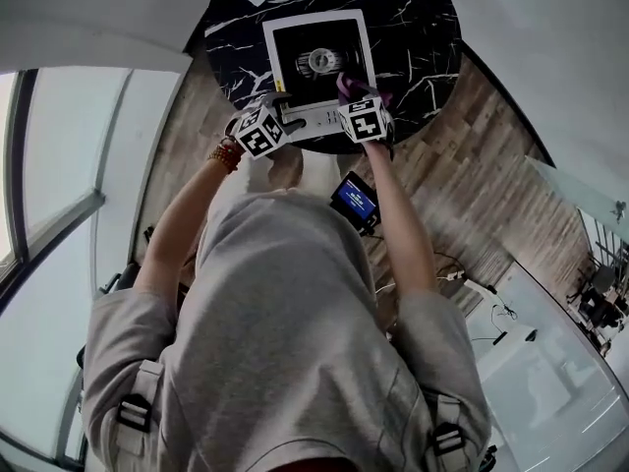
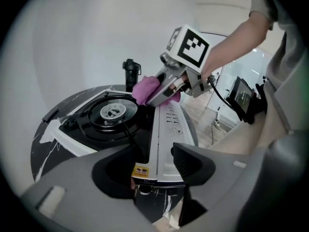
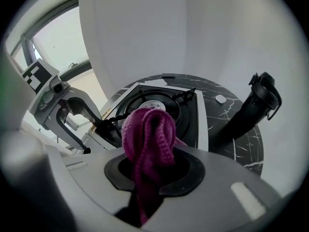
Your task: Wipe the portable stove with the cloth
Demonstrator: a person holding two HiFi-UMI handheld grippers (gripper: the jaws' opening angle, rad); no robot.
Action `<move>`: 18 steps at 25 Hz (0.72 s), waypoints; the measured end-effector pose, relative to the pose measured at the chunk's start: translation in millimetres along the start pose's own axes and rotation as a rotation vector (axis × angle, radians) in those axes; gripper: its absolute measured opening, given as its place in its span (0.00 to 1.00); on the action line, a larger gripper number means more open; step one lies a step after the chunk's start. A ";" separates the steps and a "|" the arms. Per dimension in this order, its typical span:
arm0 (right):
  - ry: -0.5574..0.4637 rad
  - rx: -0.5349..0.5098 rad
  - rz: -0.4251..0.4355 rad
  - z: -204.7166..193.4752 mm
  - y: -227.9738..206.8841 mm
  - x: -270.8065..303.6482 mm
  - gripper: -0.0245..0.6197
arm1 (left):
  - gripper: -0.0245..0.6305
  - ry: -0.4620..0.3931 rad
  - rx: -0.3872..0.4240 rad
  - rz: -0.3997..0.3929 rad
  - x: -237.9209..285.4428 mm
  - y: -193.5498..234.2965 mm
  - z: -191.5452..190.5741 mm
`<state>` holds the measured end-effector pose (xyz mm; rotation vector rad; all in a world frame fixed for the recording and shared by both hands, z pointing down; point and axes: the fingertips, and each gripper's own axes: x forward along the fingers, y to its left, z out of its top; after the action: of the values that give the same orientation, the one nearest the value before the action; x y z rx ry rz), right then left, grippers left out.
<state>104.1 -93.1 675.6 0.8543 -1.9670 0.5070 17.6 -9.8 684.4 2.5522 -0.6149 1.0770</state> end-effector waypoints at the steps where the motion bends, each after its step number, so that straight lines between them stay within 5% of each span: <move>1: 0.010 0.006 -0.009 -0.4 -0.2 0.6 0.18 | 0.40 0.001 0.022 -0.016 -0.4 -1.0 -1.7; 13: 0.052 0.168 -0.013 4.1 25.4 13.9 0.18 | 0.40 -0.031 0.071 -0.139 -4.8 -3.9 -4.5; 18: 0.035 0.267 0.061 4.7 36.5 13.6 0.18 | 0.40 -0.049 0.073 -0.157 -6.7 -4.7 -3.1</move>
<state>69.8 -76.4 684.4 0.9445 -1.9240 0.8286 13.8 -2.6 681.1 2.6449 -0.3858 1.0040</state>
